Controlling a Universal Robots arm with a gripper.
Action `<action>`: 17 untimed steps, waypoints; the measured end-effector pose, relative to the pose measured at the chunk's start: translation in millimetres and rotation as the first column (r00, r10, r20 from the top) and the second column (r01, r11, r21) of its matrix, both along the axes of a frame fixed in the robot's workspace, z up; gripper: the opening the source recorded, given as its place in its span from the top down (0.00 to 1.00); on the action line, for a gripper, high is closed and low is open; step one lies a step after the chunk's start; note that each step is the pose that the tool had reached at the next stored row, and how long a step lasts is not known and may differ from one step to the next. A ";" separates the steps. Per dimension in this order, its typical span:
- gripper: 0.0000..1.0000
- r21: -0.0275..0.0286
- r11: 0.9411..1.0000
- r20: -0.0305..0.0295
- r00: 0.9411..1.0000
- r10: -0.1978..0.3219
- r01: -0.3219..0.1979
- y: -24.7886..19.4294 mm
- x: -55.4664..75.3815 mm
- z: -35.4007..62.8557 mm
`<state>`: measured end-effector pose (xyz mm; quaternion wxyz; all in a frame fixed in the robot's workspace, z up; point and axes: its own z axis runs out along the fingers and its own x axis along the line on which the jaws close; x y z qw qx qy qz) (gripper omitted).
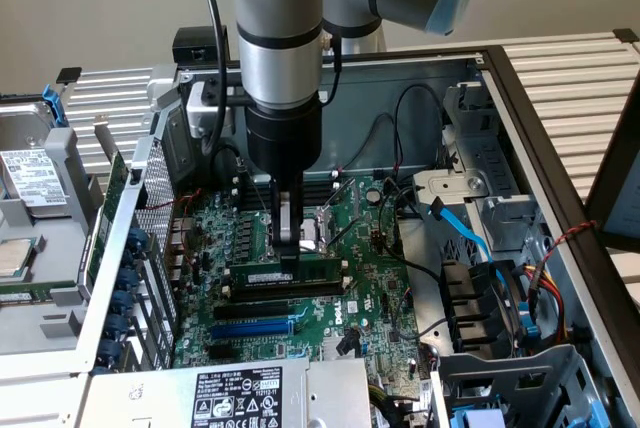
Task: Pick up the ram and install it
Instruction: 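Insert the ram into the slot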
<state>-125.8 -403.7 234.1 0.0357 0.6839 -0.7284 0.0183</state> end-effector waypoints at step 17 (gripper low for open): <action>0.88 0.000 1.000 0.001 1.000 0.001 -0.001 0.0 0.0 -1.9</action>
